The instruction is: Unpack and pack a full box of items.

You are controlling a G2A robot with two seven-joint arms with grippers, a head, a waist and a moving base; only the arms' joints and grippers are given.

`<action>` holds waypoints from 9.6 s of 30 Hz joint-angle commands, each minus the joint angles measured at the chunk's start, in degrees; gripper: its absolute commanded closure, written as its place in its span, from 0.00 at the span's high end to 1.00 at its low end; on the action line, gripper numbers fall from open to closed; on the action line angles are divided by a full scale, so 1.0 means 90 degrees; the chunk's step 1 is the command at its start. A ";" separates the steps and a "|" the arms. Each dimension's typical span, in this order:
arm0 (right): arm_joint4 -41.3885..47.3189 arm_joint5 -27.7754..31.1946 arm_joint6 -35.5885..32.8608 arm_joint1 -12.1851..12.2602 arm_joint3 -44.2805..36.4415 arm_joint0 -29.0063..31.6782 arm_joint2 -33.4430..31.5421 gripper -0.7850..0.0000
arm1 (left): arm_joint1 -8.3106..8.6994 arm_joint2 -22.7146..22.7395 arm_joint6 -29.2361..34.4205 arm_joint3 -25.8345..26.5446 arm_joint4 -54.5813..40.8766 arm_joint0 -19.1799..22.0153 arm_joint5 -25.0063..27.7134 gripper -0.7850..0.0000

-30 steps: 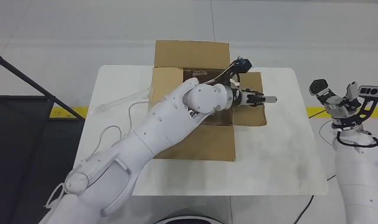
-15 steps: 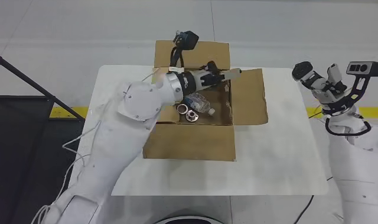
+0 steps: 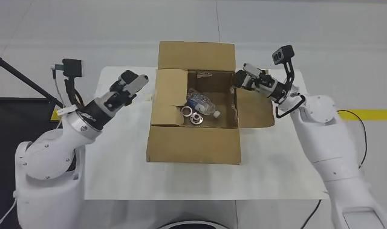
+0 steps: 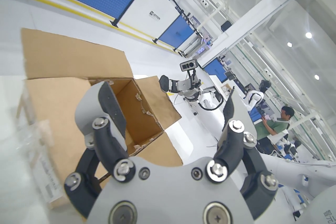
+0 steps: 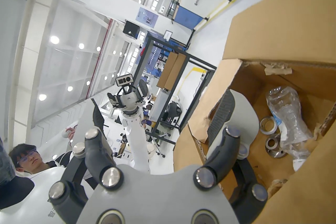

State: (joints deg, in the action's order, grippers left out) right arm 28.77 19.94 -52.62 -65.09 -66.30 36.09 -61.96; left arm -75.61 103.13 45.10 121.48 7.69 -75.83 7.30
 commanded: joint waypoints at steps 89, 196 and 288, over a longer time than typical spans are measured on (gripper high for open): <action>-0.3080 0.1732 0.1575 -0.3532 0.3400 -0.3079 0.3231 1.00 | 0.0304 0.1326 -0.0888 -0.2948 -0.3395 -0.2486 0.4661 1.00; -0.8332 -0.0272 0.0076 -0.2735 0.2438 -0.2096 0.2258 0.00 | 0.0304 0.1326 -0.0888 -0.2948 -0.3395 -0.2486 0.4661 1.00; -0.9802 -0.1171 -0.0939 -0.0649 0.1188 0.0275 -0.4059 0.00 | 0.0482 0.1095 0.0181 -0.2813 -0.3460 -0.2285 0.4547 1.00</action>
State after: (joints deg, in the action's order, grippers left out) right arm -59.26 9.17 -61.10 -71.00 -56.42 38.92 -98.78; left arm -71.27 112.98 46.73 96.16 -23.45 -96.39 48.23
